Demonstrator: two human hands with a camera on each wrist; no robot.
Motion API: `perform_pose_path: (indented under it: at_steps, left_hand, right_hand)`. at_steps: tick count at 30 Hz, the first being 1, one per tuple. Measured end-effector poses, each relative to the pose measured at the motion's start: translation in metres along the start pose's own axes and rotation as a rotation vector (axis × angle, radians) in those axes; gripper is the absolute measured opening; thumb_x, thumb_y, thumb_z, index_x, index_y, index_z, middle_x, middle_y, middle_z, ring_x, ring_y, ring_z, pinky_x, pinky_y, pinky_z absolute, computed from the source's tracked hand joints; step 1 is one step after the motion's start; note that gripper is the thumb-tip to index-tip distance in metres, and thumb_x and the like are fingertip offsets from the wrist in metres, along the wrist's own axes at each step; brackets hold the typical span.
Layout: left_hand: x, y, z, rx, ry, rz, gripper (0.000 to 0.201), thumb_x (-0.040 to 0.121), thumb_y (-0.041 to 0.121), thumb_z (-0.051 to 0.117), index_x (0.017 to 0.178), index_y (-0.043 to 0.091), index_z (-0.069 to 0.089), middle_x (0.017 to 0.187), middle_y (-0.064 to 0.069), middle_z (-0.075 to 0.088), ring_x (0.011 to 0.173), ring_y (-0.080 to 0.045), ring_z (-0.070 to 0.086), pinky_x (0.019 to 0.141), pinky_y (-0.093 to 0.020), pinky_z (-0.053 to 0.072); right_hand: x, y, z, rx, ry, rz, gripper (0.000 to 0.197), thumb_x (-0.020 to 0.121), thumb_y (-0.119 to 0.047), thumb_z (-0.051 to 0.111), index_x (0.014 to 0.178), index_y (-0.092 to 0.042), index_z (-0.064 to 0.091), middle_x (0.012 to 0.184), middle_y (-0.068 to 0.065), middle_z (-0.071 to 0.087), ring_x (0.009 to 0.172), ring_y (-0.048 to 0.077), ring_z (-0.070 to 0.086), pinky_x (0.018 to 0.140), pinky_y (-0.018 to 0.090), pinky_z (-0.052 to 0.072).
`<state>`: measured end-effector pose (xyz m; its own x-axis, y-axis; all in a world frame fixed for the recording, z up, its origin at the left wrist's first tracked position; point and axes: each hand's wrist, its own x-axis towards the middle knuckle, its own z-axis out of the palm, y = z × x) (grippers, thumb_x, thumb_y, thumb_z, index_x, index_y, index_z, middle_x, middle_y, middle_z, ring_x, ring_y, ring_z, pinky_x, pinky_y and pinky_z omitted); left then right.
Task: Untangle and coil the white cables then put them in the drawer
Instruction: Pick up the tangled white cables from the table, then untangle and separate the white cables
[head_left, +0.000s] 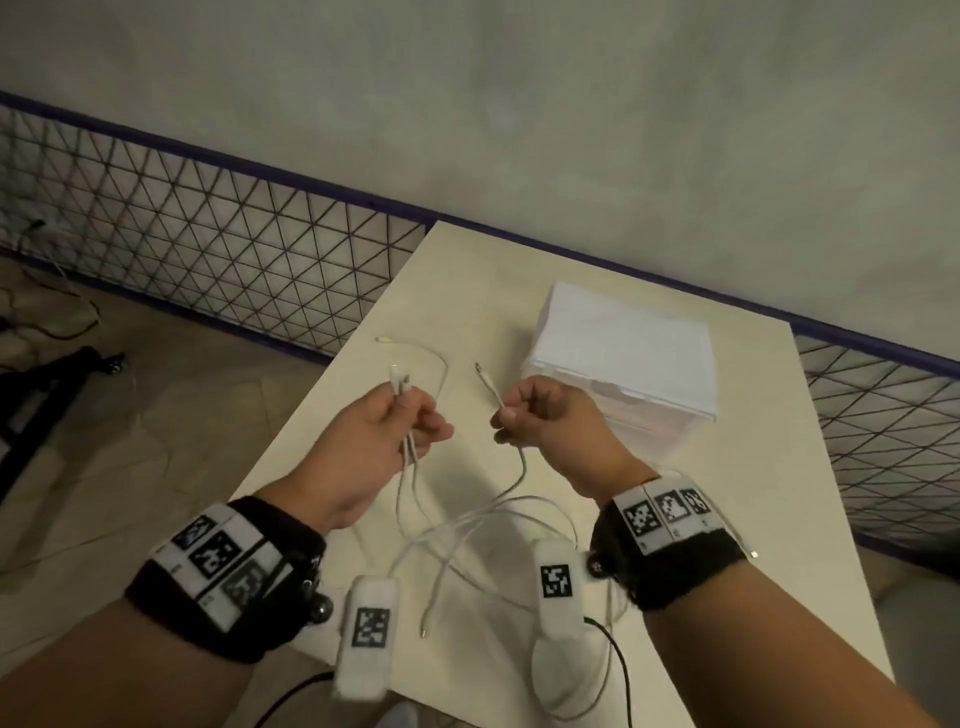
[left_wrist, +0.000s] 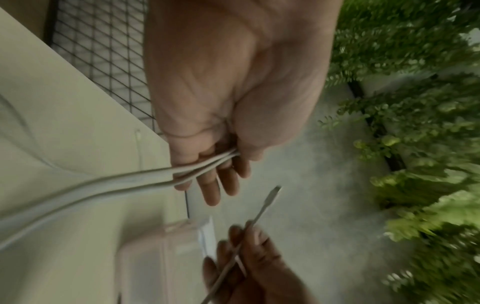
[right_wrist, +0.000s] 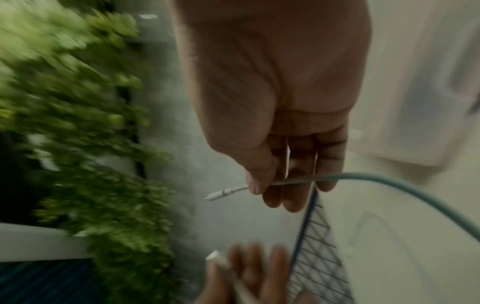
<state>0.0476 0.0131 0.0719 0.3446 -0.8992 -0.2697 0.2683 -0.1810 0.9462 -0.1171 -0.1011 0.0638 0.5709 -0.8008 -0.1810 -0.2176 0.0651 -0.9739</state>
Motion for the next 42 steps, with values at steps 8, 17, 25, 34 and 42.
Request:
perform_pose_path:
  at_steps: [8,17,25,34,42]
  left_hand:
    - [-0.006,0.037,0.078,-0.026,-0.347,0.122,0.028,0.099,0.017,0.038,0.112,0.016,0.063,0.117,-0.009,0.069,0.111,-0.025,0.064,0.096,-0.041,0.05]
    - [-0.016,0.042,0.129,0.005,-0.394,0.109,0.026,0.099,0.022,0.037,0.102,0.012,0.062,0.125,-0.003,0.065,0.112,-0.02,0.064,0.096,-0.045,0.05]
    - [-0.02,0.08,0.143,0.308,-0.402,0.341,0.03,0.099,0.035,0.035,0.098,0.014,0.057,0.109,0.012,0.072,0.107,0.001,0.059,0.087,-0.022,0.046]
    - [0.018,0.114,0.101,-0.11,-0.208,0.431,0.035,0.102,0.035,0.03,0.076,0.028,0.051,0.051,0.008,0.042,0.043,-0.009,0.03,0.043,-0.022,0.029]
    - [0.028,0.14,0.086,-0.099,-0.017,0.629,0.03,0.101,0.034,0.028,0.077,0.029,0.046,0.048,0.008,0.042,0.036,-0.007,0.026,0.034,-0.018,0.021]
  right_hand:
    - [-0.053,-0.051,-0.029,0.098,0.118,-0.167,0.005,0.085,0.003,0.062,0.085,-0.002,0.06,0.069,-0.001,0.071,0.067,0.024,0.065,0.067,0.034,0.056]
    - [-0.088,-0.047,-0.051,0.052,0.244,-0.144,0.008,0.087,-0.004,0.063,0.081,-0.009,0.061,0.073,0.008,0.066,0.064,0.018,0.065,0.065,0.028,0.053]
    - [-0.097,-0.055,-0.047,-0.066,-0.028,-0.213,0.018,0.095,-0.01,0.05,0.113,-0.007,0.052,0.091,0.006,0.059,0.084,0.023,0.063,0.091,0.045,0.051]
    - [-0.109,-0.017,-0.1,-0.725,-0.024,-0.131,0.011,0.096,-0.023,0.05,0.098,-0.017,0.059,0.084,-0.005,0.061,0.079,0.016,0.065,0.076,0.025,0.047]
    - [-0.12,-0.015,-0.156,-1.07,0.015,0.142,0.018,0.096,-0.027,0.047,0.106,-0.017,0.058,0.102,0.006,0.065,0.094,0.026,0.058,0.081,0.034,0.046]
